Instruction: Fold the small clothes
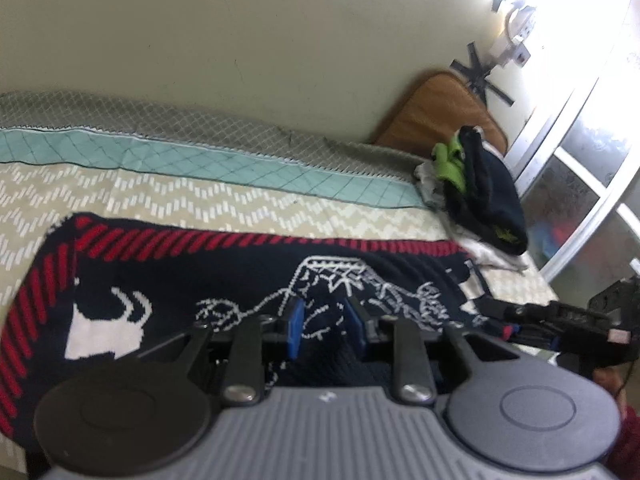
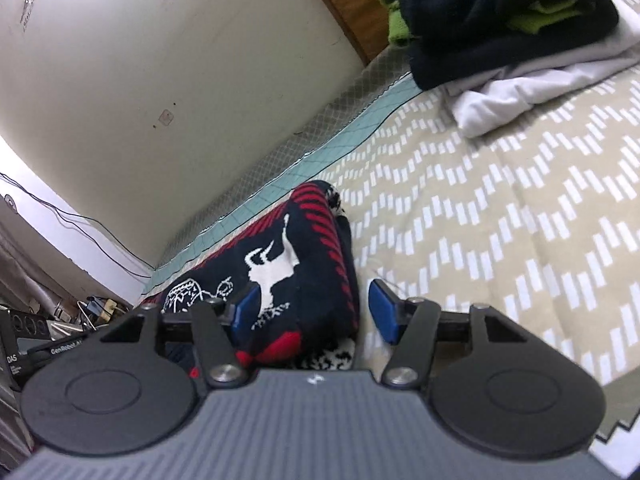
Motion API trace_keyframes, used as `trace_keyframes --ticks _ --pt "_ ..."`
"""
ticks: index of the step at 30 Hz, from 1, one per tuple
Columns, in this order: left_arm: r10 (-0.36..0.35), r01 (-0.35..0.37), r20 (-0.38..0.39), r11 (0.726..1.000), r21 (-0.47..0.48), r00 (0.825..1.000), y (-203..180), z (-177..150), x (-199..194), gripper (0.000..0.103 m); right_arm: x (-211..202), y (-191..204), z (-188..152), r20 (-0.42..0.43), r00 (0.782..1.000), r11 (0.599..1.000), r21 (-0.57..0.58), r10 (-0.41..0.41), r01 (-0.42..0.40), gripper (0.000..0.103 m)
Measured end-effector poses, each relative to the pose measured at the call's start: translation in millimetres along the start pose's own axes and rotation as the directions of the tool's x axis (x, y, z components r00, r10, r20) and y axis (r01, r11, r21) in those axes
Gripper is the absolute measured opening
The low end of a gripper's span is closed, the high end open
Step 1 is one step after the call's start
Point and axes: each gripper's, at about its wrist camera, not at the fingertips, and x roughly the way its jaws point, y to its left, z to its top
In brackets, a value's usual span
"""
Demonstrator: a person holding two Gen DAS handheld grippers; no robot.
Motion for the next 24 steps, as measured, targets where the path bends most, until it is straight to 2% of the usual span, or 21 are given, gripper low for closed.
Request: trace_keyframes --ticks 2,4,8,18,24 --pt "0.022 -0.022 -0.014 1.0 0.006 1.0 1.1 -3.5 7.6 0.022 4.0 2.8 -1.7 -0.012 1.0 1.0 -0.019 0.01 -0.01 0.063" --pt "0.037 -0.037 0.004 0.998 0.044 0.999 -1.8 -7.9 8.1 0.023 2.8 4.4 -5.0 -0.005 1.0 0.999 -0.037 0.006 -0.006 0.063" --pt "0.053 -0.055 0.021 0.995 0.086 0.998 -5.4 -12.6 6.9 0.023 2.5 2.4 -2.1 -0.015 1.0 1.0 -0.007 0.017 -0.018 0.062" --pt "0.04 -0.043 0.04 0.996 0.074 0.998 -2.4 -16.1 4.4 0.023 15.4 8.2 -4.1 -0.008 1.0 0.999 0.027 0.03 -0.029 0.063" --pt "0.037 -0.04 0.041 0.997 0.073 0.998 -1.2 -16.0 3.8 0.023 18.0 4.9 -6.7 -0.034 0.995 0.989 0.114 0.094 -0.089 0.051"
